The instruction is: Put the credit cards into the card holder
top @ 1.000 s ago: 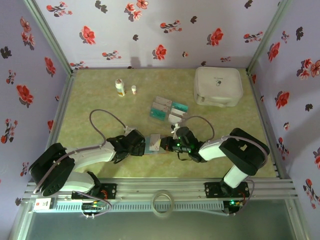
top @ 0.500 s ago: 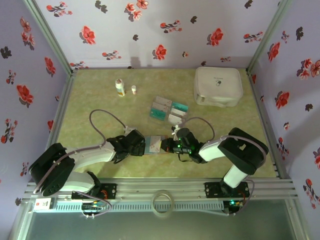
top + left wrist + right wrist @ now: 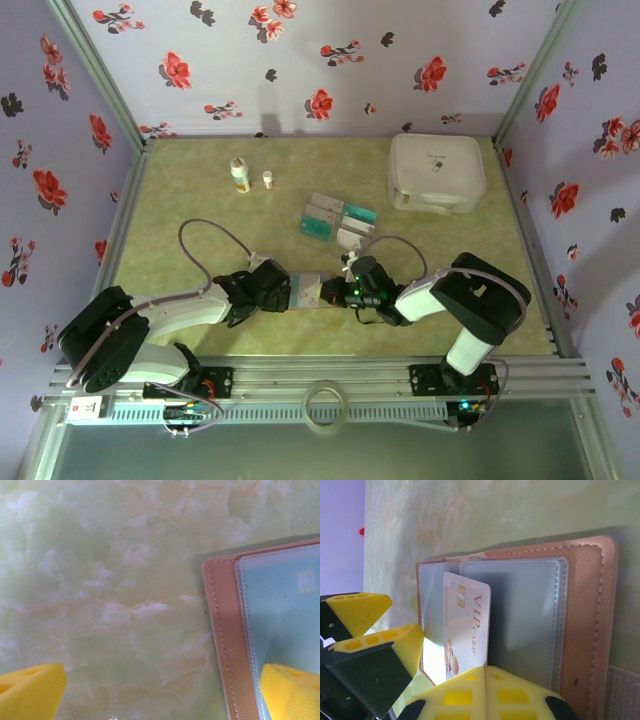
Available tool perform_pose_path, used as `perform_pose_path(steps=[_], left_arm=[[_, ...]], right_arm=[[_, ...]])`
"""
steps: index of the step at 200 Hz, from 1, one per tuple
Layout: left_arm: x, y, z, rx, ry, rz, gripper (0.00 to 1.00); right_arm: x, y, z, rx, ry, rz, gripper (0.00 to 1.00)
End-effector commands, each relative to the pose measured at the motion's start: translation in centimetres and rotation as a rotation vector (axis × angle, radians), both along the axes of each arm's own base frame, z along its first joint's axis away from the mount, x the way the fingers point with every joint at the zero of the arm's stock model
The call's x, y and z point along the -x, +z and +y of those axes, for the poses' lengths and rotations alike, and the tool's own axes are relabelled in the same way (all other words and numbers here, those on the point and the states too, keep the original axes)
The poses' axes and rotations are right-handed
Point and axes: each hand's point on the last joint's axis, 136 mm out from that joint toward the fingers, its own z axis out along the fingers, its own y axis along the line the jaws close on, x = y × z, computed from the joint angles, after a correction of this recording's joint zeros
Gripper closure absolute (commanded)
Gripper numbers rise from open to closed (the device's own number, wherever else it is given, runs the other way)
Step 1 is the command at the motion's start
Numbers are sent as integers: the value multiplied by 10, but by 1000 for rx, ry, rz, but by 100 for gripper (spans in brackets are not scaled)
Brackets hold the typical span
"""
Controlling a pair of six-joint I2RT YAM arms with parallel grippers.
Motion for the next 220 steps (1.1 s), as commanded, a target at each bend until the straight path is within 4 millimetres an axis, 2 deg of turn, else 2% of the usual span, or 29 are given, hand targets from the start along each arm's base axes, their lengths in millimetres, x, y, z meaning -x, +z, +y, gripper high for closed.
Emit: perform_pose_path(steps=[1, 91, 107, 125, 155, 172, 198, 220], left_arm=[[6, -5, 11, -35, 17, 5, 0], [8, -3, 13, -24, 20, -2, 0], [7, -1, 12, -16, 22, -7, 0], [6, 3, 11, -5, 29, -13, 0], [1, 13, 13, 15, 55, -25, 0], [-3, 20, 17, 27, 76, -34, 0], [-6, 28, 26, 31, 105, -41, 0], [-6, 27, 38, 18, 143, -27, 0]], right_arm=[[6, -9, 3, 33, 27, 40, 100], [6, -15, 12, 45, 57, 73, 100], [4, -11, 11, 52, 57, 66, 89], [2, -3, 8, 78, 64, 47, 72], [-3, 16, 1, 153, 80, -6, 59], [-6, 26, -4, 199, 86, -36, 55], [-11, 38, -9, 261, 92, -71, 54], [-16, 37, -16, 341, 91, -83, 62]])
